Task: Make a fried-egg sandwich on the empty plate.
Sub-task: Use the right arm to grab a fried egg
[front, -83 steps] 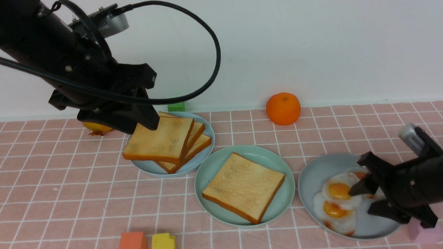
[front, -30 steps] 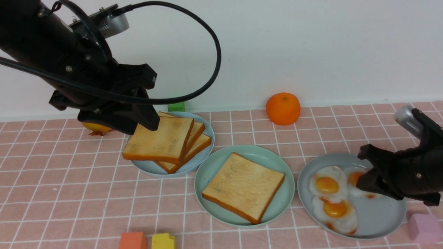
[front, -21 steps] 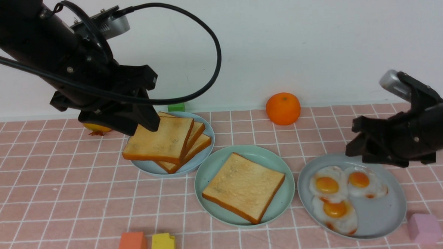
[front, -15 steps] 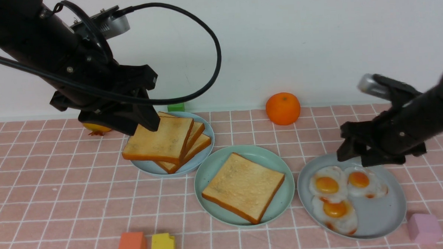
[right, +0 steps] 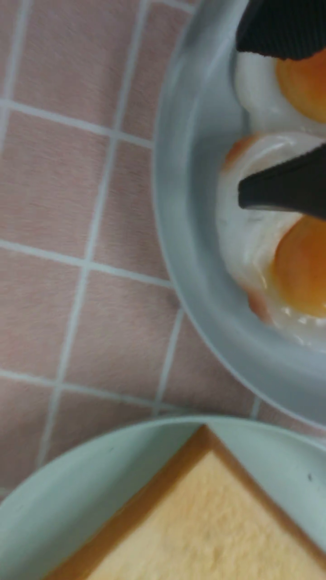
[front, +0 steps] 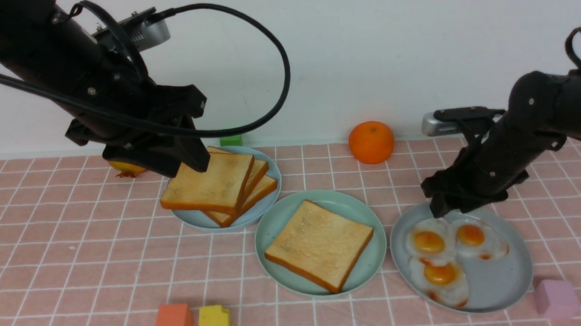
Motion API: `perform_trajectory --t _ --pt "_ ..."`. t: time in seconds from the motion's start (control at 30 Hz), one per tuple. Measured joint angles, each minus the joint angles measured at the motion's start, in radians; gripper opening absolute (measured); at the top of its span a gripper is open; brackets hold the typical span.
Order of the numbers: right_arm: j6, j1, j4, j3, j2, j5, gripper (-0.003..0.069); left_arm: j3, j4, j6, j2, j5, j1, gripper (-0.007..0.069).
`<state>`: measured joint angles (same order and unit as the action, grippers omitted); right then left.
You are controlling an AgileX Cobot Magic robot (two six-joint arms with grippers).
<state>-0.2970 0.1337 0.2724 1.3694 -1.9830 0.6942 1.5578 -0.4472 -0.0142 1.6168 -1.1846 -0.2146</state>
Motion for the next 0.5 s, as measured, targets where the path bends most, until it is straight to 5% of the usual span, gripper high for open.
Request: perform_trajectory --t 0.5 --pt "-0.076 0.000 0.109 0.023 -0.064 0.073 0.0407 0.000 0.001 0.000 0.000 0.000 0.000 0.0359"
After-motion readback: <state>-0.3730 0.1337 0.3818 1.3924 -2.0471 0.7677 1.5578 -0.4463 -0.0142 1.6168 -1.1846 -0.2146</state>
